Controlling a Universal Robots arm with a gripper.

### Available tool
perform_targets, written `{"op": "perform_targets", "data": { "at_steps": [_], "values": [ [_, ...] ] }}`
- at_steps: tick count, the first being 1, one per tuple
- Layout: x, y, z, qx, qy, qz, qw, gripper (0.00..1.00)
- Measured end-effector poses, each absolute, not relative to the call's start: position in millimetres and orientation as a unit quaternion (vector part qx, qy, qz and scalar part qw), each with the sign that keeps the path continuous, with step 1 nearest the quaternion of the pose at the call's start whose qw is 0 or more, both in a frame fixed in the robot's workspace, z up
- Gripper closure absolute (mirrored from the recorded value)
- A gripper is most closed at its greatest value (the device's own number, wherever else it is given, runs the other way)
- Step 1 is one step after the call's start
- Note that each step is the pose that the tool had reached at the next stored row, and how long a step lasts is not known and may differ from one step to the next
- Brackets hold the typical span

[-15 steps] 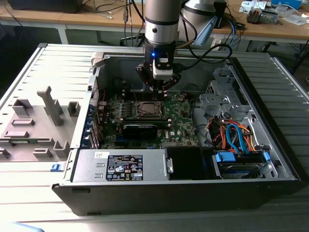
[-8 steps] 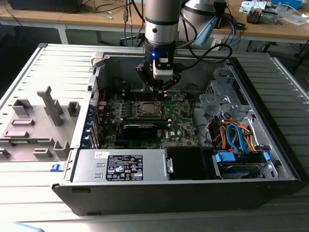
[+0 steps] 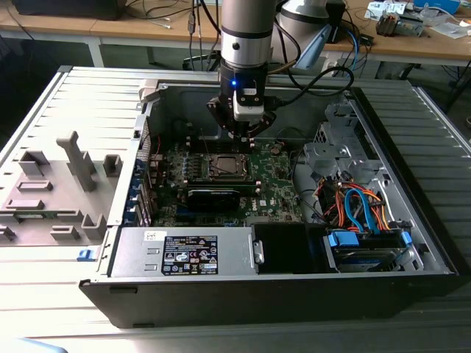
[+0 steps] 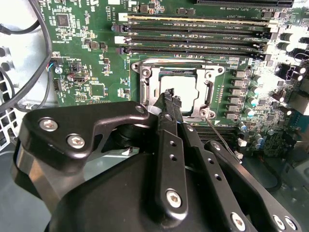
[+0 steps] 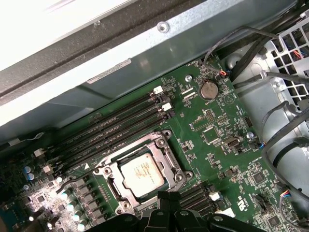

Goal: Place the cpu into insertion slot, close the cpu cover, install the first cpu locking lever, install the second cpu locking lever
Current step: 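Install the first cpu locking lever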

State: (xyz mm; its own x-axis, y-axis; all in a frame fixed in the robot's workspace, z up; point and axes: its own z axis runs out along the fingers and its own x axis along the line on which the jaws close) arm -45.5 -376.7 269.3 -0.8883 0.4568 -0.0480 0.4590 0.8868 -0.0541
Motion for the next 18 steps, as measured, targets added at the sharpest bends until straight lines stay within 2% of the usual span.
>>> {"op": "perform_targets", "data": {
  "at_steps": [18],
  "values": [
    [-45.5, -376.7, 269.3, 0.230, 0.972, -0.032, 0.017, 0.89]
  ]
}}
